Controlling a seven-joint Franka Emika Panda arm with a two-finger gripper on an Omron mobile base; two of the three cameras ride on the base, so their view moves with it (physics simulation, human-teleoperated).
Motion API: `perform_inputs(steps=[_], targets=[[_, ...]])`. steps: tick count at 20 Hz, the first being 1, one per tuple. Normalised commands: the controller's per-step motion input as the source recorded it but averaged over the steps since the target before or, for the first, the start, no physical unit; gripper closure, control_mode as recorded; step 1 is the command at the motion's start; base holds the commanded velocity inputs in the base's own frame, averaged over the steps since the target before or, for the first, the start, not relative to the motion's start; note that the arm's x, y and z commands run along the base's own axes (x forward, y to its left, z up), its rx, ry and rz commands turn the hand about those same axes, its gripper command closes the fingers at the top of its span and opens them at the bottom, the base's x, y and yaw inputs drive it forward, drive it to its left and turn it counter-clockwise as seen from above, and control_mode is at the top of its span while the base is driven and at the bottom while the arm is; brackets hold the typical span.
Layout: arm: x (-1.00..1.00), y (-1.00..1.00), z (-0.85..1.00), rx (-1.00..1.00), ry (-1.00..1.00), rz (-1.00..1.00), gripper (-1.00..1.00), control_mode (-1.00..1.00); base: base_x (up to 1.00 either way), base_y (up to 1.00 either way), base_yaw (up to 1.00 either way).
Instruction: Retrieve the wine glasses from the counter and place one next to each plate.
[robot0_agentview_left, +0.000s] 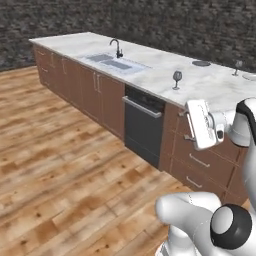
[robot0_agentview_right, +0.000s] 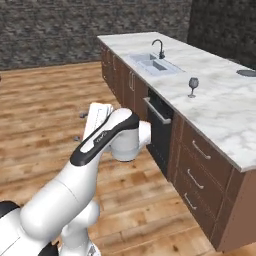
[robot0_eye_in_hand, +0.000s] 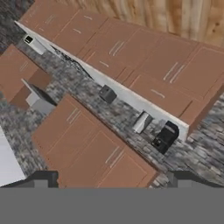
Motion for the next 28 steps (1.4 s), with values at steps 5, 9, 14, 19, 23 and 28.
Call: perform_inputs(steps=[5,9,14,19,23,28], targets=[[0.0,0.0,0.0,0.0,0.0,0.0,-1.0,1.0,0.87,1.0,-0.5],[0.0,0.0,0.0,0.0,0.0,0.0,-1.0,1.0,0.77,1.0,-0.58],[0.0,0.0,0.0,0.0,0.0,0.0,-1.0,1.0,0.67,1.0,-0.61],[0.0,0.0,0.0,0.0,0.0,0.0,-1.0,1.0,0.18,1.0,-0.47],[0.0,0.0,0.0,0.0,0.0,0.0,-1.0,1.0,0.13,1.0,-0.47],[0.0,0.0,0.0,0.0,0.0,0.0,-1.0,1.0,0.48,0.71,-0.42]])
